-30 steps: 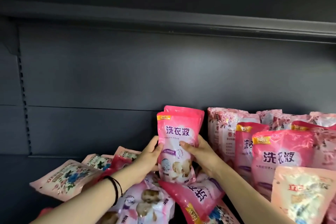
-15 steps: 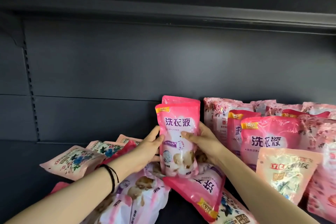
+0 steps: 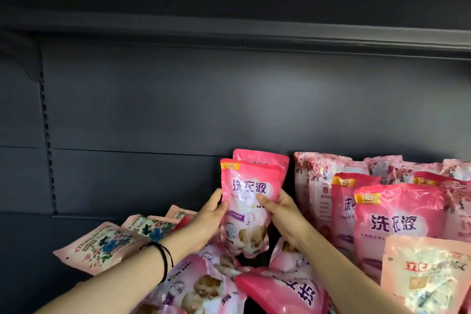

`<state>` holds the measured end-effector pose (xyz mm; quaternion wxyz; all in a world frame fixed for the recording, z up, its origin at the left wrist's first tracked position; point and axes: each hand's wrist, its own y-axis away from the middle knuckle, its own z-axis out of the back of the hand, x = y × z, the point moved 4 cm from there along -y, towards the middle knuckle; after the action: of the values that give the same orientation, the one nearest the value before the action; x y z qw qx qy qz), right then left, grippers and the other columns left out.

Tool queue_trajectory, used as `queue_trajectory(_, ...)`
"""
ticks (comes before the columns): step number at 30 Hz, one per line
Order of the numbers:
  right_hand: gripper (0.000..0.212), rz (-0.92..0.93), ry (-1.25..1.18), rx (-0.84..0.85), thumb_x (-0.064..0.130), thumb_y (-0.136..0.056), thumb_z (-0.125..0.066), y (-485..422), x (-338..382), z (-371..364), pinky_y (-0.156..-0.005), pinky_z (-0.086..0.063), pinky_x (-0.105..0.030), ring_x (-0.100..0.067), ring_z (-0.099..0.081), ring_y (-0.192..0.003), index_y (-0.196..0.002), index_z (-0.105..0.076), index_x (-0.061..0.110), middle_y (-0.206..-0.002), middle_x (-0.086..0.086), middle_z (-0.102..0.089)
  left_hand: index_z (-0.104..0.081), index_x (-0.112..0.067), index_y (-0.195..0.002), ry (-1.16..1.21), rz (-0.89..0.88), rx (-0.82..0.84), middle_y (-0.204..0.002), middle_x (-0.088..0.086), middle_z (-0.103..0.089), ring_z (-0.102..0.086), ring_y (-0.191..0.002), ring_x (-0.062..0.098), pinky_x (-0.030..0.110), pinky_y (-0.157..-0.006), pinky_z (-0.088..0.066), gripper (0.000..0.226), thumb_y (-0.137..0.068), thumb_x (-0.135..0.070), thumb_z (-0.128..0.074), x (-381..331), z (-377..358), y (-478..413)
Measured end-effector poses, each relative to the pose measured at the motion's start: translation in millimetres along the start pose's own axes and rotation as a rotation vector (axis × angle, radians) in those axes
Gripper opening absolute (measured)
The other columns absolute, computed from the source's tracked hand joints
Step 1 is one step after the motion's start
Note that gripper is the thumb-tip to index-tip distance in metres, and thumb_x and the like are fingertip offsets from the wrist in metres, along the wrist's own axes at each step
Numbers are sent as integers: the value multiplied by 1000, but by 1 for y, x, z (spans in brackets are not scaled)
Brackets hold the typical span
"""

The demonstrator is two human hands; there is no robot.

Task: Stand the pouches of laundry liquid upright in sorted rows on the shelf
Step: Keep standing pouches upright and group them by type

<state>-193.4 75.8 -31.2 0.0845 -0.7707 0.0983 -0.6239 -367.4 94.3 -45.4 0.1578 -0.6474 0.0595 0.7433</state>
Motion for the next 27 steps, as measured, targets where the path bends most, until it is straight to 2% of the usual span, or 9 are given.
queue_trajectory(2, 24, 19, 28, 4, 5, -88, -62, -2, 1, 0, -83, -55, -32, -19, -70, -94, -111, -62, 11, -100, -5, -75, -29, -41, -142, 73, 42, 7, -144, -6, -46, -50, -127, 23, 48, -105, -42, 43, -101, -31, -38, 4, 0, -1)
queue_trajectory(5, 21, 32, 35, -18, 4, -89, -61, -2, 8, 3, -77, -55, -30, -18, -71, -89, -110, -62, 9, -96, -4, -75, -32, -40, -140, 150, 69, 49, -137, -2, -54, -60, -115, 25, 50, -99, -47, 40, -102, -29, -38, 3, -6, -4)
queue_trajectory(9, 15, -4, -122, -122, 11, -93, -58, -1, 11, 12, -70, -58, -31, -19, -71, -84, -106, -65, 8, -94, -8, -75, -41, -34, -132, 105, 30, 75, -127, 0, -62, -62, -112, 20, 46, -95, -51, 31, -102, -24, -38, -4, -18, 0)
queue_trajectory(11, 16, -15, -154, -174, 18, -93, -58, 0, 14, 11, -68, -59, -30, -20, -71, -81, -101, -66, 6, -91, -10, -75, -50, -31, -122, 27, -20, 41, -113, -2, -67, -64, -107, 17, 42, -96, -50, 25, -99, -22, -47, -14, -13, 2)
queue_trajectory(13, 12, -3, -127, -234, 19, -93, -60, 0, 17, 7, -66, -58, -31, -18, -70, -74, -94, -67, 8, -84, -7, -74, -58, -27, -116, 7, -72, 0, -108, -3, -70, -65, -104, 14, 39, -95, -51, 22, -94, -22, -58, -26, -6, 4)
queue_trajectory(16, 8, 0, -138, -293, 18, -90, -64, 1, 22, 2, -76, -57, -37, -21, -68, -75, -90, -67, 11, -84, -7, -73, -63, -22, -110, 42, -120, -34, -104, -4, -72, -67, -99, 12, 30, -82, -56, 20, -90, -20, -64, -44, 1, 5)
queue_trajectory(20, 9, 21, -132, -316, 18, -89, -65, 4, 29, 7, -71, -56, -33, -19, -67, -73, -84, -68, 11, -77, -3, -73, -65, -17, -103, 73, -138, -82, -103, 2, -73, -68, -99, 20, 38, -86, -56, 15, -88, -16, -65, -54, -3, 0)
queue_trajectory(24, 8, 3, -131, -321, 18, -89, -64, 9, 27, 8, -79, -56, -37, -22, -69, -80, -86, -68, 12, -85, -6, -74, -65, -20, -99, 75, -141, -107, -100, -3, -73, -67, -97, 15, 40, -87, -54, 10, -90, -20, -64, -50, -10, 1)
queue_trajectory(27, 12, -38, 14, -338, 25, -90, -64, 6, 30, 9, -87, -54, -39, -24, -68, -90, -87, -67, 13, -92, -6, -74, -64, -19, -99, 74, -136, -97, -101, 0, -72, -68, -97, 16, 41, -88, -55, 10, -90, -20, -63, -51, -8, 1)
